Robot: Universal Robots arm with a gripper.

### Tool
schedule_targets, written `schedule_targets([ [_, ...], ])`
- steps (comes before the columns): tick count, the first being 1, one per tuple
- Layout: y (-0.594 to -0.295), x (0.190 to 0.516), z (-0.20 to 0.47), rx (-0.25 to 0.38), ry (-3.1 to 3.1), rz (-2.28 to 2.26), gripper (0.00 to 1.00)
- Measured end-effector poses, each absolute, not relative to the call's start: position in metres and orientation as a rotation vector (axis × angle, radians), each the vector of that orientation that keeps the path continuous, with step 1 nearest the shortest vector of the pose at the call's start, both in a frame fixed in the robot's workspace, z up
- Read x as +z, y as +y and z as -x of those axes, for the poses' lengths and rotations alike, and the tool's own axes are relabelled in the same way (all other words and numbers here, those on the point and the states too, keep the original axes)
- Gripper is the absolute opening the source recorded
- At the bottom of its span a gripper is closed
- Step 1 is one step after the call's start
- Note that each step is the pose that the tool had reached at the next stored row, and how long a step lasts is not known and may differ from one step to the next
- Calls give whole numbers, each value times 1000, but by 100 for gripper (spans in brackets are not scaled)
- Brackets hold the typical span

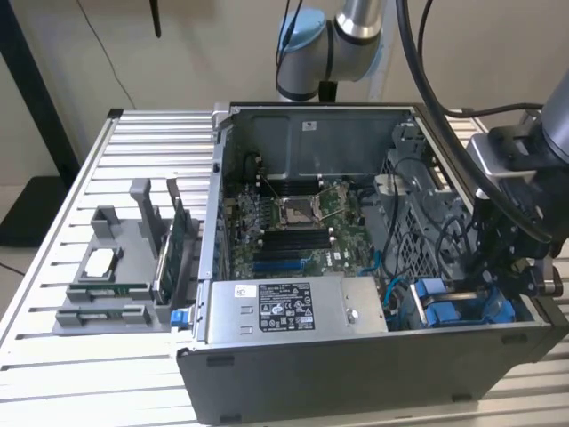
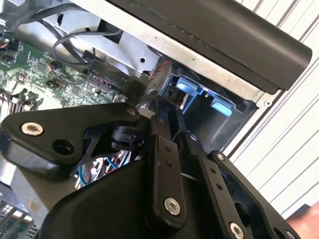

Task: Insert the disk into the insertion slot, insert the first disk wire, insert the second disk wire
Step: 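Insert the first disk wire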

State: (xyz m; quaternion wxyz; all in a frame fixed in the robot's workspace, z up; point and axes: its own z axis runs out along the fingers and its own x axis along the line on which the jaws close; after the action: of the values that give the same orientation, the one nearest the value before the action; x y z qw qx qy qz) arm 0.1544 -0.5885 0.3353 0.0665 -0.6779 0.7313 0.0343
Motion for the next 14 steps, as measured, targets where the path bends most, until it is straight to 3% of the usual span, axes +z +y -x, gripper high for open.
schedule_targets([
  [14, -589, 333, -154, 106, 2203, 2046, 19],
])
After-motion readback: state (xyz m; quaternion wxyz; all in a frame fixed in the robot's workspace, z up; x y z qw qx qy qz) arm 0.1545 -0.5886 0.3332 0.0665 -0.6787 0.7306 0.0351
